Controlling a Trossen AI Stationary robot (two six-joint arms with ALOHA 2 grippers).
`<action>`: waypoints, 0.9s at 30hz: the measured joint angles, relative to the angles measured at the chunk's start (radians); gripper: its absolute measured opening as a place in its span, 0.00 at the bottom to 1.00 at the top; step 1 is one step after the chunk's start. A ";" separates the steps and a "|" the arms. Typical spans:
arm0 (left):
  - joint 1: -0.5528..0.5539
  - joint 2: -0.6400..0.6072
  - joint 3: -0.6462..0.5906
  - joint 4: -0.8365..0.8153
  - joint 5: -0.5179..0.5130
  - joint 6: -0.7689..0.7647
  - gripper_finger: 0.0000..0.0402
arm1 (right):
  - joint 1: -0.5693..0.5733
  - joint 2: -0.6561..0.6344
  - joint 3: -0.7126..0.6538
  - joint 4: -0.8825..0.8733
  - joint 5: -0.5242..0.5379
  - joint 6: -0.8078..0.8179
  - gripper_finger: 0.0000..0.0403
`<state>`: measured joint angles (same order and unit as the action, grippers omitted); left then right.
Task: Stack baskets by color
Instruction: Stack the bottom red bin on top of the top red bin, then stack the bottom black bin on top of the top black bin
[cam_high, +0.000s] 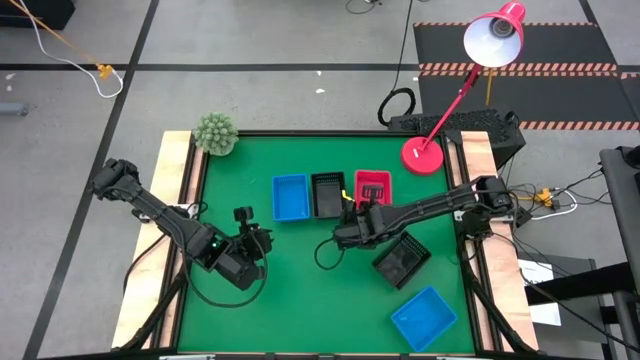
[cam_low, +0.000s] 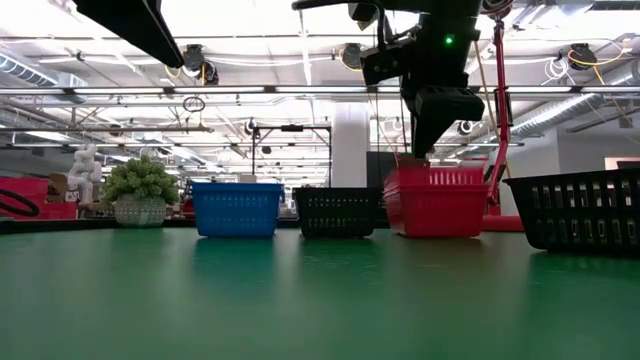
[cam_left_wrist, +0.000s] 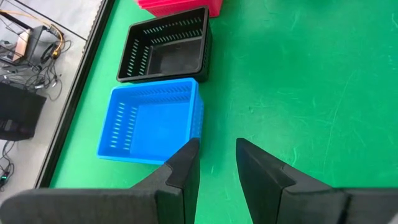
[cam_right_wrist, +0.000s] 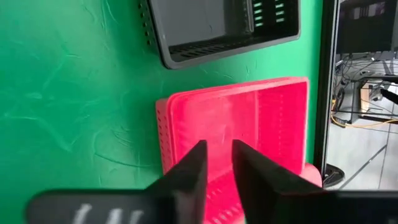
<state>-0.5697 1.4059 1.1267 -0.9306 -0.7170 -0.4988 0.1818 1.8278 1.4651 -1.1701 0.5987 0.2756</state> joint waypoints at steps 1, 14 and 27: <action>0.000 0.000 0.000 0.000 0.000 0.000 0.26 | 0.000 0.000 0.000 0.003 0.000 0.000 0.20; 0.000 0.000 0.000 0.015 0.000 -0.004 0.26 | 0.086 -0.106 0.000 0.016 -0.096 0.052 0.45; 0.000 0.000 0.000 0.151 0.029 0.045 0.26 | 0.401 -0.205 0.000 -0.005 -0.158 0.359 0.44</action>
<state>-0.5697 1.4059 1.1267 -0.7796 -0.6878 -0.4534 0.5829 1.6226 1.4651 -1.1755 0.4404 0.6346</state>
